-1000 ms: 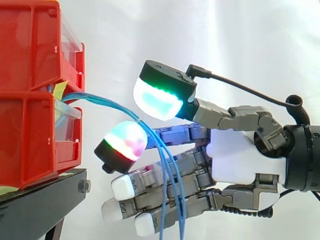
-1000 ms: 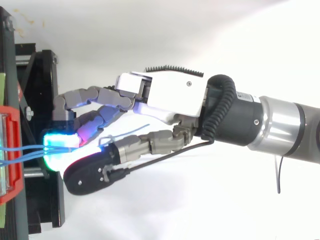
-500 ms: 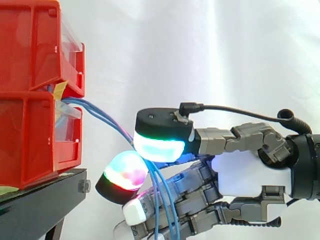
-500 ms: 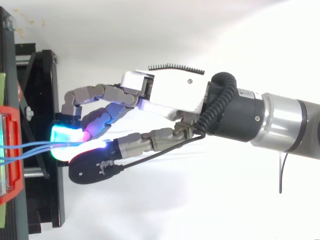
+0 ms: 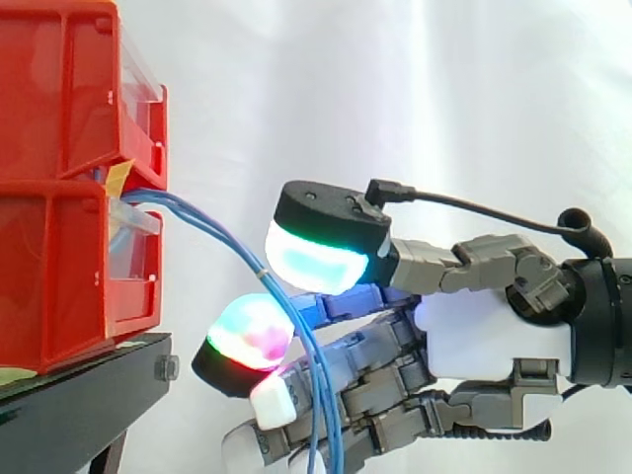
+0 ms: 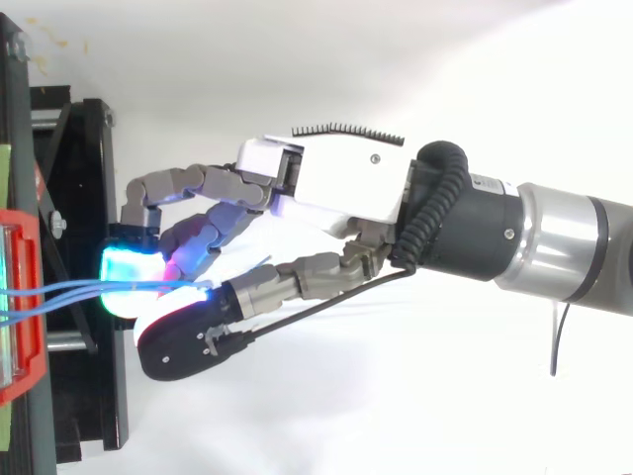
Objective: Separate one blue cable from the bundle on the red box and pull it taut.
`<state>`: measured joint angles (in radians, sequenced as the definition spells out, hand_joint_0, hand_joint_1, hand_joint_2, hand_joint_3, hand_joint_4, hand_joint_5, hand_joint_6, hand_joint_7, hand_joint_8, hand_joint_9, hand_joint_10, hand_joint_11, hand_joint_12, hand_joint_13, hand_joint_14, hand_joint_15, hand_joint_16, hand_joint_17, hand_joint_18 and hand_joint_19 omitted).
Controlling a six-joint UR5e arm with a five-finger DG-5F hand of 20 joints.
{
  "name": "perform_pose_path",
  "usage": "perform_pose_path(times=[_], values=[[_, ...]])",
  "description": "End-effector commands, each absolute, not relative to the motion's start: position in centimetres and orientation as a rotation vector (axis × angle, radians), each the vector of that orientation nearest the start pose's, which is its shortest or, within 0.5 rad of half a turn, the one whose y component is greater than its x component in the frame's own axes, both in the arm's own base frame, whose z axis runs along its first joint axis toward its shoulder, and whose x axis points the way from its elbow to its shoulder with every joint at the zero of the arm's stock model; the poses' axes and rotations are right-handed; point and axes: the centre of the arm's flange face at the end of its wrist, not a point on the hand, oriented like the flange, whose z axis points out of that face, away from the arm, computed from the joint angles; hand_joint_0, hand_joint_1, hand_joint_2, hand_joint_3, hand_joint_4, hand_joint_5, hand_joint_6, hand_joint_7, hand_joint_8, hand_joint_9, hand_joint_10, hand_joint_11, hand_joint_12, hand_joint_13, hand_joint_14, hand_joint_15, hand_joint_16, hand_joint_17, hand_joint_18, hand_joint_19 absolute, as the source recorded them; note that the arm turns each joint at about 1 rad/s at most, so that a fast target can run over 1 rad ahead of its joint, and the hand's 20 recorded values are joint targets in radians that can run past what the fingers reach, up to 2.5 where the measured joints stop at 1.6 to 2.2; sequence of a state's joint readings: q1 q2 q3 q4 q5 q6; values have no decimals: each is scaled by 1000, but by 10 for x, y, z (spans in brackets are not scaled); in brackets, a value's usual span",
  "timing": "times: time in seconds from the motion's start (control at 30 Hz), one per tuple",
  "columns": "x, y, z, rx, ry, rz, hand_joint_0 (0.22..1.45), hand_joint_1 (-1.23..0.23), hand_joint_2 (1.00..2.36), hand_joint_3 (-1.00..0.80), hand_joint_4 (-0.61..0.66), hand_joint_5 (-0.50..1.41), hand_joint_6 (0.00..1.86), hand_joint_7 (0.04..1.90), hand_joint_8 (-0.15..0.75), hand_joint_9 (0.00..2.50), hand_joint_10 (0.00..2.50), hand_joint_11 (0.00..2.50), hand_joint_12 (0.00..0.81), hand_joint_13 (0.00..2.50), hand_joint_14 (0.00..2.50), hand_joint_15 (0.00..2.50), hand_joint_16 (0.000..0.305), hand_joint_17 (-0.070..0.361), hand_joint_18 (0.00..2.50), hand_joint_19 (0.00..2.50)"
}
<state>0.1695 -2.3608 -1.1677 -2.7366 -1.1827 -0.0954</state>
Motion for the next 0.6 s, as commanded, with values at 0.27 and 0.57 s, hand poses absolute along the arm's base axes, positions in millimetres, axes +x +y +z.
perform_pose_path(times=[0.27, 0.57], values=[[780, -44, 227, 1227, 1065, 995, 621, -561, 1011, -357, 238, -50, 503, 1322, 345, 1014, 10, 335, 370, 699, 9, 254, 46, 104, 668, 491], [779, -45, 243, 1210, 1055, 998, 659, -641, 1018, -212, 250, -67, 503, 1270, 339, 991, 9, 323, 366, 708, 9, 256, 47, 105, 675, 474]])
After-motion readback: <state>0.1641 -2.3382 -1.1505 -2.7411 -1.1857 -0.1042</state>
